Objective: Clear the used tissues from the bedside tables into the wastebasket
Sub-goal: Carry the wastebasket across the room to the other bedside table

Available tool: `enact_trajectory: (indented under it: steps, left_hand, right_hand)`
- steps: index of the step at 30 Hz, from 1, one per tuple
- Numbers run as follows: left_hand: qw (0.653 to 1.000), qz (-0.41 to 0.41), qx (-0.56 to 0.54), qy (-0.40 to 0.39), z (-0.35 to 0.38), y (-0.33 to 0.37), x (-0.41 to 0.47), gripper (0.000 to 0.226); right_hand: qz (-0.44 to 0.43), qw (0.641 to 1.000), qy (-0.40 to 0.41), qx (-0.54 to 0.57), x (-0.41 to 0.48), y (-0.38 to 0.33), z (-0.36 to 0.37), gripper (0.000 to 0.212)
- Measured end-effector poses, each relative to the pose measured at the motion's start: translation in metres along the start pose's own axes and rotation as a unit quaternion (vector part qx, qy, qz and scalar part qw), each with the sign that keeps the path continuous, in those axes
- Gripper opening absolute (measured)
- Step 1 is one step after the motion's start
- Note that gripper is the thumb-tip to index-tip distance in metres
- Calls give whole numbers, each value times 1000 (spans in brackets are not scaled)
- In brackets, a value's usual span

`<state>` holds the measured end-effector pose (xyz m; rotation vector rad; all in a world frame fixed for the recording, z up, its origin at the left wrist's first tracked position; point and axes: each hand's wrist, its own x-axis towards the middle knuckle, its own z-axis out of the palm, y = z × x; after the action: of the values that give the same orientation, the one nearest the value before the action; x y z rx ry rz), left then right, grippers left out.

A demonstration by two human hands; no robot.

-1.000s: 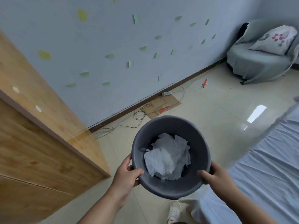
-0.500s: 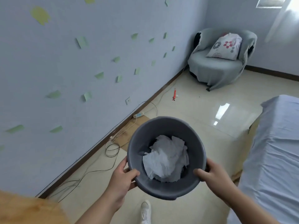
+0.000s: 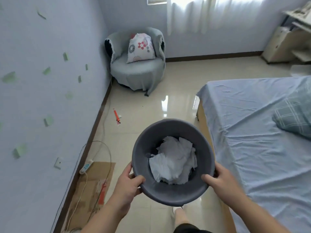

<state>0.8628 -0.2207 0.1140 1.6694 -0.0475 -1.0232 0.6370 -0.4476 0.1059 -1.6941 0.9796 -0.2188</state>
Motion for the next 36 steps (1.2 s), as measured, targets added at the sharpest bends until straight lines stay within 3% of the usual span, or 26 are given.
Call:
enact_trajectory:
  steps: [5, 10, 14, 24, 30, 36]
  left_hand:
    - [999, -29, 33, -14, 24, 65, 114, 70]
    - [999, -14, 27, -9, 33, 153, 215, 65]
    - [1000, 6, 10, -6, 33, 213, 286, 63]
    - [999, -41, 13, -31, 11, 318, 495, 67]
    - [992, -45, 58, -103, 24, 407, 605, 75]
    - [977, -17, 104, -187, 93, 491, 694, 80]
  right_hand:
    - [35, 999, 18, 30, 111, -10, -9, 22]
    - [12, 1000, 5, 9, 242, -73, -31, 29]
    - [-9, 1000, 2, -3, 335, -127, -42, 16]
    - [35, 999, 16, -3, 525, -180, -8, 20]
    - [67, 994, 82, -3, 616, -226, -21, 19]
    - [87, 984, 152, 26, 682, -243, -71, 24]
